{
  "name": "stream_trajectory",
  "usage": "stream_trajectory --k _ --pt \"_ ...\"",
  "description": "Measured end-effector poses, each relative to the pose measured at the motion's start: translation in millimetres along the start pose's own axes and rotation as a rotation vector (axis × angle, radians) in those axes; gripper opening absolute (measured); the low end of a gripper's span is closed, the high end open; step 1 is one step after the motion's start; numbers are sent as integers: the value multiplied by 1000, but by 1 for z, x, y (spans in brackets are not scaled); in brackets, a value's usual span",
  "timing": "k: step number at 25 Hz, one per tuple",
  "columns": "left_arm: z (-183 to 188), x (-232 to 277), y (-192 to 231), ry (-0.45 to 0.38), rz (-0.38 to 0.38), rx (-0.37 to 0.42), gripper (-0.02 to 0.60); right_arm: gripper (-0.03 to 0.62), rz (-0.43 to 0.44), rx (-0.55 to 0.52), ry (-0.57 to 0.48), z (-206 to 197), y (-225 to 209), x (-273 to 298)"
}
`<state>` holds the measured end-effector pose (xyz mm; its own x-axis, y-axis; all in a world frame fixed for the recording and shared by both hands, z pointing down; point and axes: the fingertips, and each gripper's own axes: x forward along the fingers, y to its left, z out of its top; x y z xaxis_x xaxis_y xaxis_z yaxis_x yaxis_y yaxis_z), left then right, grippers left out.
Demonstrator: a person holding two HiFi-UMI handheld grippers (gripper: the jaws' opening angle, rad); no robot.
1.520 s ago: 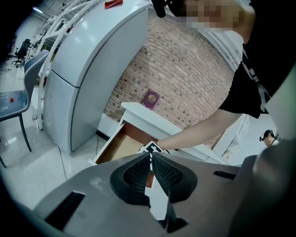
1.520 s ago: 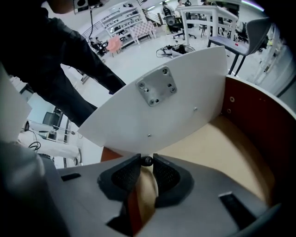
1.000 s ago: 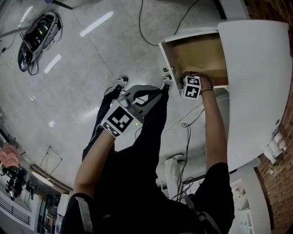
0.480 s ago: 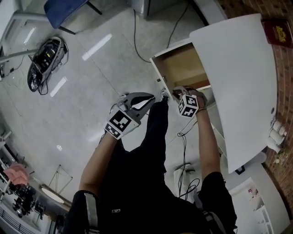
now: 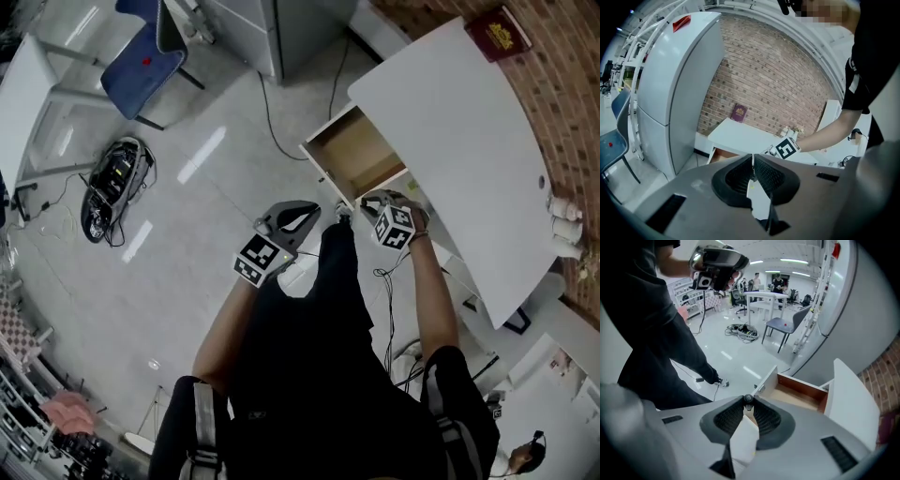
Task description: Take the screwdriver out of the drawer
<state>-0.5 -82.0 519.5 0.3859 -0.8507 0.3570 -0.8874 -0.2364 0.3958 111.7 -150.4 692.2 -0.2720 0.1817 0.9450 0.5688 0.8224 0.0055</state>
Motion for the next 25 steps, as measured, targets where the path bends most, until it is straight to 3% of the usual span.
stream_trajectory --k 12,19,25 --pt "11 -33 -30 6 -64 63 25 121 -159 472 -256 11 24 -85" --pt "12 -48 -39 23 -109 95 25 121 -269 616 -359 25 39 -112" --pt "20 -53 -49 36 -168 156 25 121 -395 739 -547 46 43 -147"
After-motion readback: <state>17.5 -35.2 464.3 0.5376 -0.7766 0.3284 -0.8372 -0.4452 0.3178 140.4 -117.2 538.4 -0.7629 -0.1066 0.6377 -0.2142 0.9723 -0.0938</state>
